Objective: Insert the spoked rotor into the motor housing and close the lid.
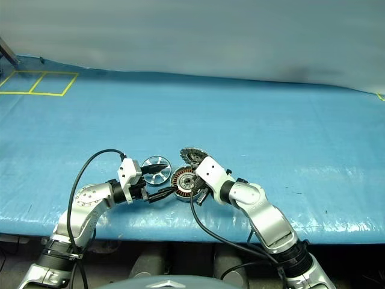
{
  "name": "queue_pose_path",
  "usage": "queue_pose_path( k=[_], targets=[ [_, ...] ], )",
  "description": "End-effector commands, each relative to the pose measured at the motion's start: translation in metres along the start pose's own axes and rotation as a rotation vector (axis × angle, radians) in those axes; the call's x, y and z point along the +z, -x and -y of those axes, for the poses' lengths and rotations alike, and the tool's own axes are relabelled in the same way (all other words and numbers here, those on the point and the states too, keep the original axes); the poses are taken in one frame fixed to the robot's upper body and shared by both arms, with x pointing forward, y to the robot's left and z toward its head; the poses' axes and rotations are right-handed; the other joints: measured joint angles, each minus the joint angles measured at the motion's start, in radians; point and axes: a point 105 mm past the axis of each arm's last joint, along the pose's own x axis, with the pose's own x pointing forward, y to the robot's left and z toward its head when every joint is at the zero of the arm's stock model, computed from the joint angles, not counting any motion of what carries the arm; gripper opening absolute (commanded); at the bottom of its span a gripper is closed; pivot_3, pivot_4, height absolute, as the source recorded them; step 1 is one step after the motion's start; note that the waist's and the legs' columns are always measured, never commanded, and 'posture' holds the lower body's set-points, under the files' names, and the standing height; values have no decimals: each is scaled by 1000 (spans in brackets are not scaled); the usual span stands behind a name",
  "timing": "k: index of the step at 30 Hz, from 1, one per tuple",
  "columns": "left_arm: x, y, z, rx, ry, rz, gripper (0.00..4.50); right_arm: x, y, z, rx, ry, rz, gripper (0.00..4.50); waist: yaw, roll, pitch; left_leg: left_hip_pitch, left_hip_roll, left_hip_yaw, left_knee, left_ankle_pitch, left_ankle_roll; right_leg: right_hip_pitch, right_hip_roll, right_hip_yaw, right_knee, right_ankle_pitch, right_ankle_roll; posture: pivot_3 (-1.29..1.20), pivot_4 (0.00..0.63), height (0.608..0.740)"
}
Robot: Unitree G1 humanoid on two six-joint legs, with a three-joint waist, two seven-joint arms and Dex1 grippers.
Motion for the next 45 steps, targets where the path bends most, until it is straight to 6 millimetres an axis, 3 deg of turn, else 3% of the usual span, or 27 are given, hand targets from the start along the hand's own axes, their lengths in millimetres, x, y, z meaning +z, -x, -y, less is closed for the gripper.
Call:
queue_pose_path(
  k=[1,6,21,28,45],
  targets=[
    [6,0,0,-5,-30,17,4500,21,7,0,-12,29,78,46,0,0,0,0,0,0,0,0,0,0,0,0,0,0,0,0,150,740],
    [6,0,1,-7,-30,16,4500,27,7,-4,1,26,99,46,-1,0,0,0,0,0,0,0,0,0,1,0,1,0,0,0,150,740],
    [6,0,0,-3,-31,14,4500,5,-3,-11,30,-15,27,46,-3,0,0,0,1,0,1,0,0,0,1,0,2,0,0,0,150,740],
    [6,1,0,-1,-34,13,4500,4,-4,-11,32,-8,20,46,-3,0,0,1,1,-1,2,0,0,1,2,1,2,0,0,0,150,740],
    [7,0,-1,2,-36,16,4500,-20,-7,-13,97,185,-166,46,-3,0,0,3,1,-1,5,0,0,4,2,1,3,1,1,0,150,740]
  ],
)
